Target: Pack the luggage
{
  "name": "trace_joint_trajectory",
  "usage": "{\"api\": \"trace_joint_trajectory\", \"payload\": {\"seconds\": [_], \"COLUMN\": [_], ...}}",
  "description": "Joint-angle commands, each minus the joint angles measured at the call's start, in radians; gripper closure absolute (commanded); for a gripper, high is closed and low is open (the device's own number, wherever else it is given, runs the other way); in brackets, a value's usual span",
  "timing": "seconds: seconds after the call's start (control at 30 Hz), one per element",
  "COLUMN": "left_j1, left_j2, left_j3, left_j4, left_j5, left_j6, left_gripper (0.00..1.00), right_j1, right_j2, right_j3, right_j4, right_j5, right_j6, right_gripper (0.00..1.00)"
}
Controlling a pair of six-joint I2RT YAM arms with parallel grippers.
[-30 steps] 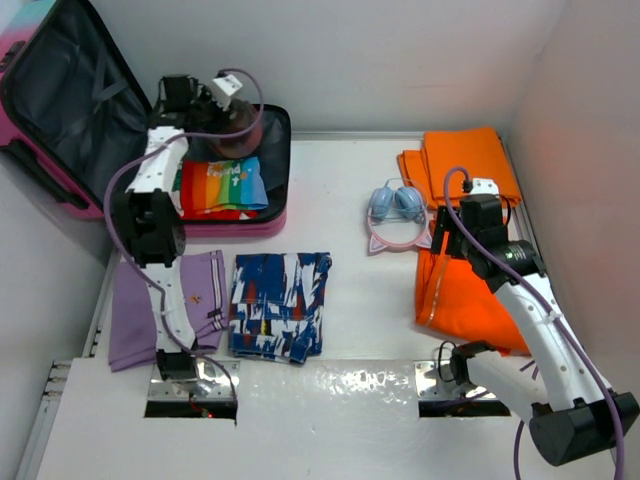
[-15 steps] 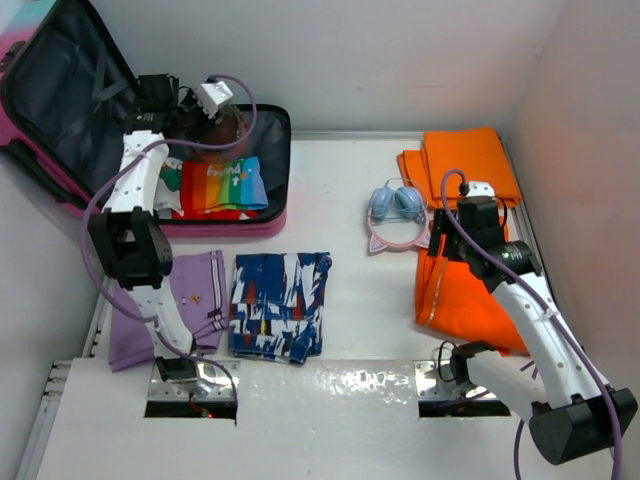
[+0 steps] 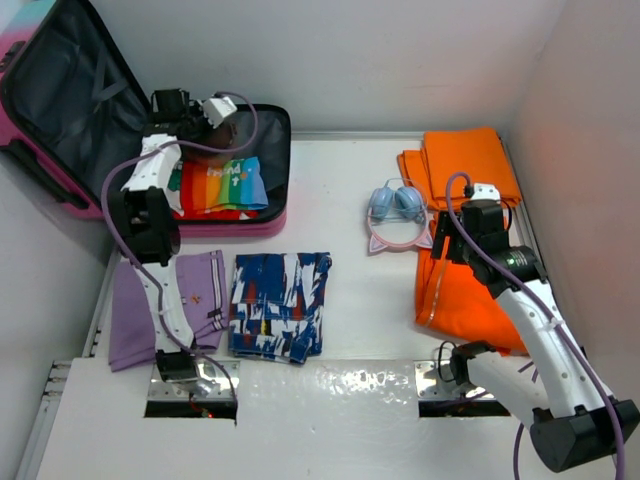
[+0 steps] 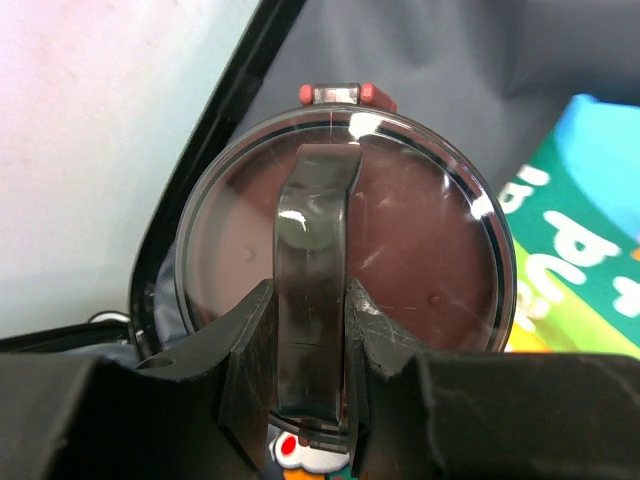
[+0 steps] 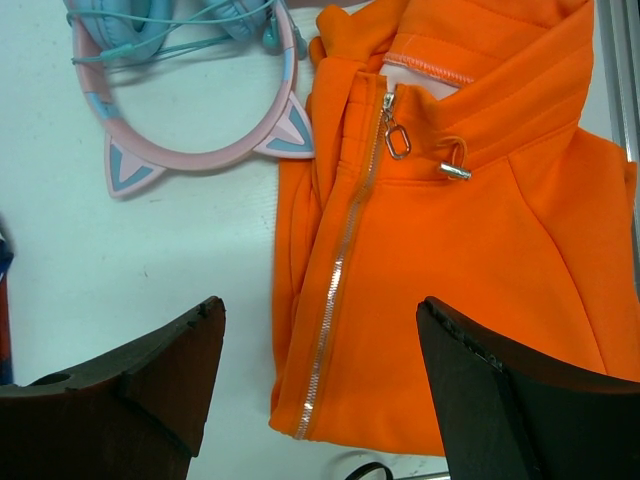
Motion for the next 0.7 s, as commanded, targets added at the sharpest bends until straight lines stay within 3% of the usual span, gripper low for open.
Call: {"api": "trace_joint_trajectory", "payload": {"seconds": [0.0,0.43,0.67], "left_j1": [0.031,0.065,0.077], "left_j2": [0.027,0.179,0.169], "left_j3": [0.122,0.211,0.204], "left_j4": [0.176,0.226,0.096], "left_j5": [-0.029,-0.064,0.012], "left_j6": [0.008,-0.131,-0.121], "left_gripper": [1.00,1.00,1.00], "right_j1": [-0.001,-0.002,-0.001], "right_j2": [-0.004,0.038,0.023], "right_j3": [0.017,0.049,0.049], "right_j4": [-0.004,-0.024,-0.047], "right_j5": [0.017,0.001,0.015], "right_j6": [0.007,0.018,0.033], "right_gripper": [0.24,0.24,0.24]}}
